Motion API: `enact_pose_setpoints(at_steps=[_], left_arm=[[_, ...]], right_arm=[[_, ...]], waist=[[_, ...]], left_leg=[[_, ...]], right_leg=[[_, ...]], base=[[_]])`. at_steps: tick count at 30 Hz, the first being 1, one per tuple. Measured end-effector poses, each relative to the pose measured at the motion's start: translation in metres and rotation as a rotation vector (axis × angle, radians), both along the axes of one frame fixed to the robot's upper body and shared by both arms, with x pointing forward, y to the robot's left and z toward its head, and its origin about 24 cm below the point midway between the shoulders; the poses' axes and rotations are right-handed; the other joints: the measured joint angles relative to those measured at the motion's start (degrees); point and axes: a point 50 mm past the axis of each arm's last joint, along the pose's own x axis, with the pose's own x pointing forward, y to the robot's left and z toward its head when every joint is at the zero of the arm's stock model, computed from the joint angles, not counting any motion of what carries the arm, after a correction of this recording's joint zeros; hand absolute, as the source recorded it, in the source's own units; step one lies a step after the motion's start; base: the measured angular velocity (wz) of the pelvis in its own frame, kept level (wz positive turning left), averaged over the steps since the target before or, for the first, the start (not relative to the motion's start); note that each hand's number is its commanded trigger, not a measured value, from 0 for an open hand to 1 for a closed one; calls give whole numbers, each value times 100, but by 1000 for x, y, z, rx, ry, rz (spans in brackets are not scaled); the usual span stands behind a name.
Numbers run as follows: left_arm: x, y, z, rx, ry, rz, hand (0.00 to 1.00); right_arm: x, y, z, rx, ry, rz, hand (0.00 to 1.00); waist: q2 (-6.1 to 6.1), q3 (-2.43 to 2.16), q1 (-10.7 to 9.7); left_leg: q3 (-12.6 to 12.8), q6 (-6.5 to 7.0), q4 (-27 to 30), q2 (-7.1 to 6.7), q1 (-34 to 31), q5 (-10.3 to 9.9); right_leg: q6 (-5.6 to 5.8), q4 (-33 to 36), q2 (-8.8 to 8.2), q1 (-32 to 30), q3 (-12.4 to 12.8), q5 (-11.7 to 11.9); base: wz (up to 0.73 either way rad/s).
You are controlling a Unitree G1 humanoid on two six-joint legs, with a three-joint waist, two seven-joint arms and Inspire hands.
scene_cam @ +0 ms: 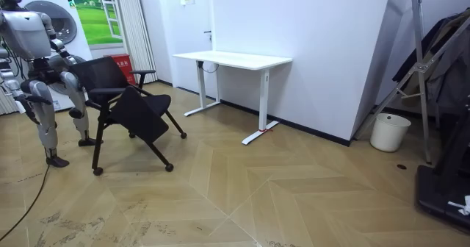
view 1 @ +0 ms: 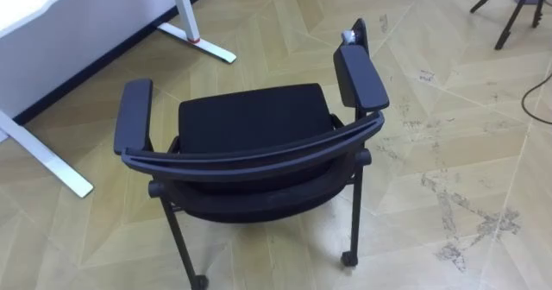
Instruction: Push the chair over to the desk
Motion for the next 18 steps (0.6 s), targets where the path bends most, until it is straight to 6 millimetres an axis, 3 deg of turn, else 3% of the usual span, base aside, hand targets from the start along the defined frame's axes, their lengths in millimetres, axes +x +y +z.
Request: enact_pose_setpoints(at_steps=[7, 18], left_arm=[[-2, 3, 1, 16, -8, 14, 0], [-6, 8, 1, 26, -7, 53, 0]], right_arm=[[4, -11, 3, -69, -14, -90, 0], [6, -25, 8, -168, -31, -253, 0]], waist=[[-17, 35, -19], [-11, 12, -68]], left_leg=[[-4, 0, 8, 1, 39, -2], [-45, 3, 17, -16, 56, -3]], right_leg=[[-4, 34, -3, 27, 10, 3], [13, 16, -16, 74, 9, -14]], base=[[0], [2]])
